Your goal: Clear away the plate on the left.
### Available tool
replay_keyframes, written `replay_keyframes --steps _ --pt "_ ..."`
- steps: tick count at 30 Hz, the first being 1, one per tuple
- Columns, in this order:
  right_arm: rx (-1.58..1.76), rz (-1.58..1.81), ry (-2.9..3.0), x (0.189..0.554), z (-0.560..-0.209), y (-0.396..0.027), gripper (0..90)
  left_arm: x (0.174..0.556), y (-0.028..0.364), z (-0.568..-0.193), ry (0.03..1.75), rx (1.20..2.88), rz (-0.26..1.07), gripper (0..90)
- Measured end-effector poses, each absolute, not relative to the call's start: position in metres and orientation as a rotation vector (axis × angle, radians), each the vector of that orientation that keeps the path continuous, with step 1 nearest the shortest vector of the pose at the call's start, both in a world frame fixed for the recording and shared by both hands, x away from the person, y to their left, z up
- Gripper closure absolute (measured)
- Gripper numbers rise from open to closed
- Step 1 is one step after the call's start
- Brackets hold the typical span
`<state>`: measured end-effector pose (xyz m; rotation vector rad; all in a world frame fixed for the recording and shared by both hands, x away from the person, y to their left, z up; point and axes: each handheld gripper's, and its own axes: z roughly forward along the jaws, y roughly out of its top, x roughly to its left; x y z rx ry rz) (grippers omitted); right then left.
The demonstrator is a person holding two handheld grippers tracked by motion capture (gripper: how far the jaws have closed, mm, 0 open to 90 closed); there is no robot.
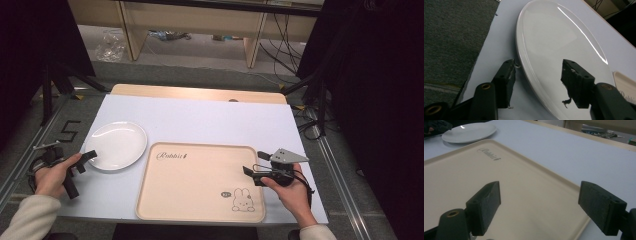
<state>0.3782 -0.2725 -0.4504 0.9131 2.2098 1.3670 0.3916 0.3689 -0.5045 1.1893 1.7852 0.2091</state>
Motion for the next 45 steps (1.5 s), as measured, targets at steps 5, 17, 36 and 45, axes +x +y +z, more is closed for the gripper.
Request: replay_keyframes --steps 5,17,36,45 --pt "0.934 1.374 2.214 0.377 -0.451 -0.271 19.0 0.394 0.375 -0.509 1.784 1.157 0.156 59.3" --pt "0.935 1.373 2.219 0.377 -0.451 -0.271 19.0 0.394 0.394 -0.521 1.802 0.981 -0.049 80.8" --pt "0.916 1.363 2.215 0.378 -0.451 -0.273 19.0 0.390 0.393 -0.514 1.744 0.852 -0.120 87.2" --pt "0.932 1.379 2.222 0.378 -0.451 -0.272 19.1 0.389 0.393 -0.511 1.725 0.832 -0.124 87.0"
